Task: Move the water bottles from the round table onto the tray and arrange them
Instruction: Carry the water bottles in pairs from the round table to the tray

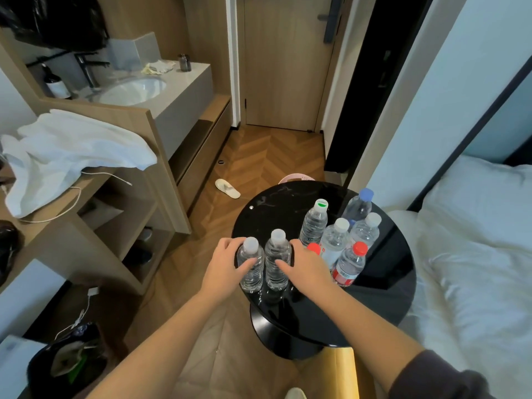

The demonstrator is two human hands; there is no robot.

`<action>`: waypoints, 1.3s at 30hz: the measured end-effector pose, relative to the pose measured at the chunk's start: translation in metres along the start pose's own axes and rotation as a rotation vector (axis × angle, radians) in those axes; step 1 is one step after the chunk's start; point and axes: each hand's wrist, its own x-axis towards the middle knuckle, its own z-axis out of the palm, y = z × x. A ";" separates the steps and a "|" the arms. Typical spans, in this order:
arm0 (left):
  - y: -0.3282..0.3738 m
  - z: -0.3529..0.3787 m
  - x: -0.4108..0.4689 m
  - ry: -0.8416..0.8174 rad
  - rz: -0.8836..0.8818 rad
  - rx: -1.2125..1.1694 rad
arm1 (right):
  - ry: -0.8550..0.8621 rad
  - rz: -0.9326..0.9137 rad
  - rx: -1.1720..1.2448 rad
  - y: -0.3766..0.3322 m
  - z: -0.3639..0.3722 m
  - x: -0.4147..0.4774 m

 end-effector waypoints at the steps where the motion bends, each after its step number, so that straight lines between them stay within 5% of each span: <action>1: -0.006 0.003 -0.002 -0.009 -0.013 -0.054 | -0.033 0.038 0.095 0.002 0.007 -0.002; 12: -0.055 0.054 -0.017 -0.089 -0.146 -0.222 | 0.018 0.133 0.667 0.023 0.090 0.004; 39: -0.088 0.097 0.001 -0.088 -0.282 -0.215 | 0.122 0.195 0.832 0.051 0.150 0.016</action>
